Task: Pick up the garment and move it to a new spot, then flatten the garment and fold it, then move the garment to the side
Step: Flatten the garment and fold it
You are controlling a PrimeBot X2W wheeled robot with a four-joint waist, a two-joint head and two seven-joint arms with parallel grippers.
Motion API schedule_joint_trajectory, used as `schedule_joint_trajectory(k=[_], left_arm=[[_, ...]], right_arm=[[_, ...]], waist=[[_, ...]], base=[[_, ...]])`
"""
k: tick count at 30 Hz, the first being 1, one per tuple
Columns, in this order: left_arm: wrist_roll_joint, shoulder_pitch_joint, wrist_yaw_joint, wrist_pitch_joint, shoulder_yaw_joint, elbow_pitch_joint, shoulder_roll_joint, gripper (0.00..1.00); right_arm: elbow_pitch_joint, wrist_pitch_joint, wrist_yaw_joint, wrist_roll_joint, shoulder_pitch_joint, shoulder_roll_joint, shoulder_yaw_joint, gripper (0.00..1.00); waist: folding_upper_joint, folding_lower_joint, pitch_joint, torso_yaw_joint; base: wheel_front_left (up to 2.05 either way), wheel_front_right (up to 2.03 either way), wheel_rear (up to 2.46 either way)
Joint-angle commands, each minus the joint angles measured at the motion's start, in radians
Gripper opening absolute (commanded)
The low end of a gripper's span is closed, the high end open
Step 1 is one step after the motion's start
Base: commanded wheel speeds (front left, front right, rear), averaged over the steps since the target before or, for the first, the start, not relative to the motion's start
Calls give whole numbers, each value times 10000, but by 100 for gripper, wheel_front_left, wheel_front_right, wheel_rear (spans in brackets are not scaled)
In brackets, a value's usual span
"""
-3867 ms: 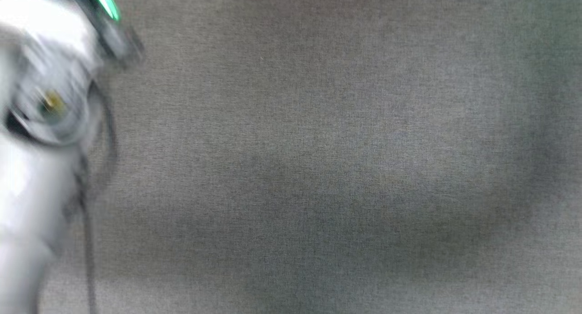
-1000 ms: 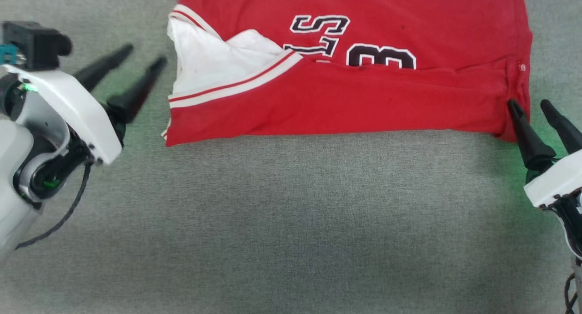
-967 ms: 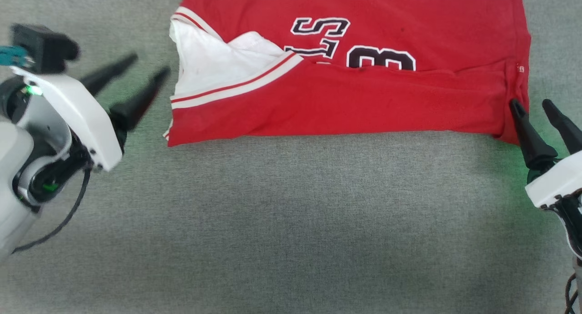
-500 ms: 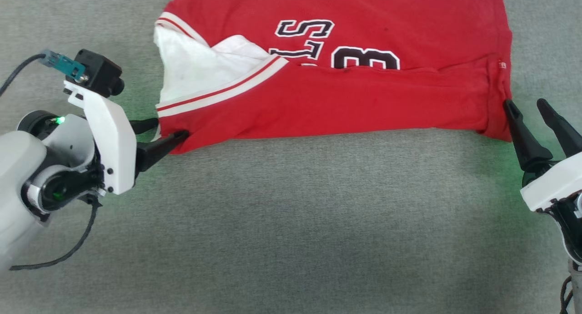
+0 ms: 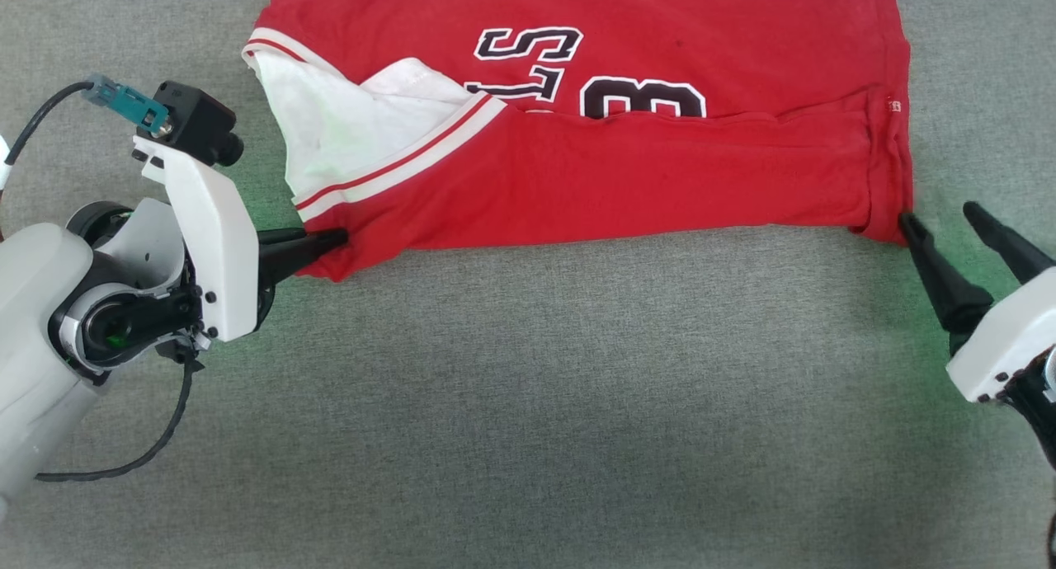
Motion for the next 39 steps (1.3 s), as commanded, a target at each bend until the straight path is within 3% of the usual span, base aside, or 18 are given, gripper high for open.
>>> schedule_joint_trajectory(k=[1,7,15,20,21,22,23,31,39], left_arm=[[81,396,-52,74,-313,31,-207,0],[162,440,-104,-208,-277,-104,-197,0],[231,351,-137,-483,-336,-263,-406,0],[306,286,-140,-653,-389,-363,-512,0],[319,265,-141,-707,-391,-388,-526,0],[330,254,-141,-765,-385,-403,-525,0],[330,240,-123,-806,-382,-404,-522,0],[72,374,-126,-1133,-404,-565,-348,0],[-274,1379,-131,-1807,-427,-1957,731,0]], right_arm=[[-61,231,-1,-110,-81,-137,102,100],[-219,2230,-1,-533,-760,-1244,1088,100],[656,4174,-1,-288,-1763,-1248,1155,100],[1141,4545,-1,-17,-1828,-1110,1148,100],[1216,4546,-1,33,-1830,-1098,1174,66],[1284,4576,-1,91,-1814,-1116,1231,39],[1306,4589,-1,172,-1810,-1137,1321,0],[1174,4286,-1,585,-1669,-1414,1377,0],[598,4263,0,1169,-890,-2048,1603,0]], waist=[[-1,0,2,14],[-1,0,-31,137],[-1,0,104,534],[-1,0,269,681],[-1,0,291,696],[-1,0,311,707],[-1,0,323,717],[-1,0,-48,742],[-1,0,-700,867]], base=[[0,0,0],[0,0,0],[0,0,0],[0,0,0],[0,0,0],[0,0,0],[0,0,0],[0,0,0],[0,0,0]])
